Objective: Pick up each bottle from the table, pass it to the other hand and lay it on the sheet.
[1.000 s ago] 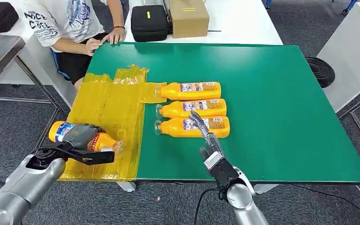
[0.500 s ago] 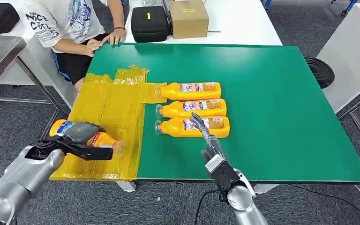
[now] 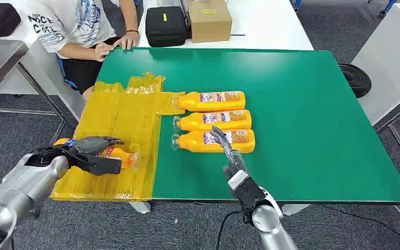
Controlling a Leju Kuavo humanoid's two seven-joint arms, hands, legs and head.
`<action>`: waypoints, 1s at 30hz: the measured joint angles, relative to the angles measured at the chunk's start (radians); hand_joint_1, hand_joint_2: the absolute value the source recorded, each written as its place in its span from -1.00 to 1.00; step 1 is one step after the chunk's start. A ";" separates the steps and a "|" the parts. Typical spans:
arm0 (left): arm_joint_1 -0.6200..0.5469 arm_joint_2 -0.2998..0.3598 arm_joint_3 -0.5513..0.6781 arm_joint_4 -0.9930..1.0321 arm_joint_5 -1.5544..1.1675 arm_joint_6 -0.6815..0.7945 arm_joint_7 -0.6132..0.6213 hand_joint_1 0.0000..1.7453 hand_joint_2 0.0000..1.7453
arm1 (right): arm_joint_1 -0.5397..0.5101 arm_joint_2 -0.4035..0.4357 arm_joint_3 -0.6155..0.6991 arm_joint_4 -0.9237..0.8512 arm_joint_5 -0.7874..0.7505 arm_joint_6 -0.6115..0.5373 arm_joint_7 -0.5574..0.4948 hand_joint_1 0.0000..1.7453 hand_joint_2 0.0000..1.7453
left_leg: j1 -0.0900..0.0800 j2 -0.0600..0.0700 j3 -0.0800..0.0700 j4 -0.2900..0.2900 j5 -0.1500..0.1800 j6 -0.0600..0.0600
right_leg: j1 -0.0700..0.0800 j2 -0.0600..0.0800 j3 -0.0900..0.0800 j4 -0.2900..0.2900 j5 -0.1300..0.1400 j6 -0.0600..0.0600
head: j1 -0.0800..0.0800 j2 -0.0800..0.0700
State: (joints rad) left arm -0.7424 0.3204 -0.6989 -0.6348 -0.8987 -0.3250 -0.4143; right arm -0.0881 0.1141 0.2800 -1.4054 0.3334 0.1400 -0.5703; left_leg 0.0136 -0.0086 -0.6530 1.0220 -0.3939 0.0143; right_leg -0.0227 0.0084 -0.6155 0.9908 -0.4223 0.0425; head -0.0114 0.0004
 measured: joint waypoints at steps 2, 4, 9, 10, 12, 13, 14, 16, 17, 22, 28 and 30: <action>-0.004 -0.002 -0.009 0.009 0.003 0.001 0.000 -1.00 1.00 | 0.000 0.000 0.000 0.002 -0.001 0.000 0.000 -1.00 -1.00 | 0.000 0.000 0.000 0.000 0.000 0.000 | 0.000 0.000 0.000 0.000 0.000 0.000 | 0.000 0.000; -0.009 -0.005 -0.018 0.018 0.006 0.002 0.000 -1.00 1.00 | 0.001 0.000 0.000 0.002 -0.001 -0.001 0.000 -1.00 -1.00 | 0.000 0.000 0.000 0.000 0.000 0.000 | 0.000 0.000 0.000 0.000 0.000 0.000 | 0.000 0.000; -0.015 -0.008 -0.039 0.033 0.009 0.007 -0.002 -1.00 1.00 | 0.004 0.000 -0.002 0.003 -0.001 -0.001 0.000 -1.00 -1.00 | 0.000 0.000 0.000 0.000 0.000 0.000 | 0.000 0.000 0.000 0.000 0.000 0.000 | 0.000 0.000; -0.016 -0.008 -0.041 0.034 0.009 0.011 -0.002 -1.00 1.00 | 0.005 0.000 -0.003 0.003 -0.001 -0.001 0.000 -1.00 -1.00 | 0.000 0.000 0.000 0.000 0.000 0.000 | 0.000 0.000 0.000 0.000 0.000 0.000 | 0.000 0.000; -0.016 -0.008 -0.044 0.038 0.010 0.018 -0.005 -1.00 -1.00 | 0.008 0.000 -0.005 0.003 -0.001 -0.002 0.000 -1.00 -1.00 | 0.000 0.000 0.000 0.000 0.000 0.000 | 0.000 0.000 0.000 0.000 0.000 0.000 | 0.000 0.000; -0.017 -0.008 -0.046 0.039 0.011 0.022 -0.008 -1.00 -1.00 | 0.009 0.000 -0.006 0.004 -0.002 -0.002 0.000 -1.00 -1.00 | 0.000 0.000 0.000 0.000 0.000 0.000 | 0.000 0.000 0.000 0.000 0.000 0.000 | 0.000 0.000; -0.018 -0.008 -0.048 0.040 0.014 0.024 -0.011 -1.00 -1.00 | 0.011 0.000 -0.008 0.004 -0.002 -0.003 0.000 -1.00 -1.00 | 0.000 0.000 0.000 0.000 0.000 0.000 | 0.000 0.000 0.000 0.000 0.000 0.000 | 0.000 0.000; -0.021 -0.008 -0.051 0.040 0.022 0.025 -0.022 -1.00 -1.00 | 0.015 0.000 -0.012 0.004 -0.003 -0.003 0.000 -1.00 -1.00 | 0.000 0.000 0.000 0.000 0.000 0.000 | 0.000 0.000 0.000 0.000 0.000 0.000 | 0.000 0.000; -0.025 -0.008 -0.053 0.040 0.027 0.024 -0.026 -1.00 -1.00 | 0.017 0.000 -0.016 0.004 -0.003 -0.004 -0.001 -1.00 -1.00 | 0.000 0.000 0.000 0.000 0.000 0.000 | 0.000 0.000 0.000 0.000 0.000 0.000 | 0.000 0.000; -0.029 0.005 -0.063 0.014 0.055 0.007 -0.038 -1.00 -1.00 | 0.028 0.000 -0.025 0.004 -0.008 -0.006 -0.001 -1.00 -1.00 | 0.000 0.000 -0.001 0.000 0.000 0.000 | 0.000 0.000 0.000 0.000 0.000 0.000 | 0.000 0.000; -0.034 0.028 -0.074 -0.063 0.095 -0.012 -0.037 -1.00 -1.00 | 0.032 0.000 -0.034 0.004 -0.014 -0.010 0.000 -1.00 -1.00 | 0.000 0.000 -0.001 0.000 0.000 0.000 | 0.000 0.000 0.000 0.000 0.000 0.000 | 0.000 0.000; -0.037 0.034 -0.078 -0.083 0.103 -0.017 -0.037 -1.00 -1.00 | 0.034 0.000 -0.035 0.004 -0.016 -0.011 0.002 -1.00 -1.00 | 0.000 0.000 -0.001 0.000 0.000 0.000 | 0.000 0.000 0.000 0.000 0.000 0.000 | 0.000 0.000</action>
State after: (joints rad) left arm -0.7796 0.3540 -0.7767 -0.7176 -0.7958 -0.3422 -0.4509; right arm -0.0541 0.1144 0.2445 -1.4012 0.3174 0.1293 -0.5684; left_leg 0.0136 -0.0088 -0.6542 1.0221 -0.3938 0.0144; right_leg -0.0227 0.0083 -0.6159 0.9908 -0.4223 0.0425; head -0.0114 0.0004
